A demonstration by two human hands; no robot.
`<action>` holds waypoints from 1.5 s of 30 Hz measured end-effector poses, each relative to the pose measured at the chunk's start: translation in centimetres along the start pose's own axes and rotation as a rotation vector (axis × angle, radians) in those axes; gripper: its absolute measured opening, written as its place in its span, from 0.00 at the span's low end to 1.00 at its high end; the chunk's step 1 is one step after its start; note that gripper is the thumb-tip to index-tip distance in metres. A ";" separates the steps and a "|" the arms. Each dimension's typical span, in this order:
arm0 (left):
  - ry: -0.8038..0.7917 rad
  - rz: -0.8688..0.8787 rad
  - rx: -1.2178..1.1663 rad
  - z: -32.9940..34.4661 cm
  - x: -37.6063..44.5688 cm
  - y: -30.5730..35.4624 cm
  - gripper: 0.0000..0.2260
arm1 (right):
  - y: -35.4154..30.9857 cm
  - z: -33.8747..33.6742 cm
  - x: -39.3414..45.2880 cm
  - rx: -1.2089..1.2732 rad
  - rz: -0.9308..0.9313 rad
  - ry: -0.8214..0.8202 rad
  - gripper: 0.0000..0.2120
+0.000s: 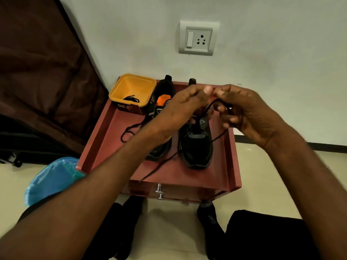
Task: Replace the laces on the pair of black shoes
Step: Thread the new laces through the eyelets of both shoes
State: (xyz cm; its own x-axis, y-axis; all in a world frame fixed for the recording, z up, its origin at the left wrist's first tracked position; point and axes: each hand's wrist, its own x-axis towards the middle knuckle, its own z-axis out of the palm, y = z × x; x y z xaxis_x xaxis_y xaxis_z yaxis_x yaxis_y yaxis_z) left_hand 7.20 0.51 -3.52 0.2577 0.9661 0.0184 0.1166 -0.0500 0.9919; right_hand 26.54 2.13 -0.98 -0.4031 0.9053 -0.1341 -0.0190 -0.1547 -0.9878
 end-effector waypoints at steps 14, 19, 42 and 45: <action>-0.080 -0.016 0.628 -3.8 -0.8 -3.3 0.27 | 1.9 -0.8 0.8 -0.386 -0.077 0.074 0.06; -0.024 -0.023 0.321 -2.5 -0.2 -1.8 0.07 | 2.5 -0.2 1.8 -0.349 -0.099 0.134 0.09; 0.099 -0.063 0.505 -1.9 0.4 -4.2 0.12 | 6.2 -0.2 3.8 -0.484 -0.058 0.274 0.08; 0.139 -0.100 0.361 -0.8 0.6 -4.2 0.10 | 6.0 0.6 4.0 -0.533 -0.112 0.217 0.08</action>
State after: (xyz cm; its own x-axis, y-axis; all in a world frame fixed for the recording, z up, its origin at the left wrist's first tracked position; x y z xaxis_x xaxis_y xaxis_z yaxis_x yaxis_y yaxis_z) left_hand 6.05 1.49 -7.61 0.0985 0.9945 -0.0345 0.4704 -0.0160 0.8823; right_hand 24.27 4.57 -7.42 -0.2275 0.9737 0.0153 0.4350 0.1157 -0.8930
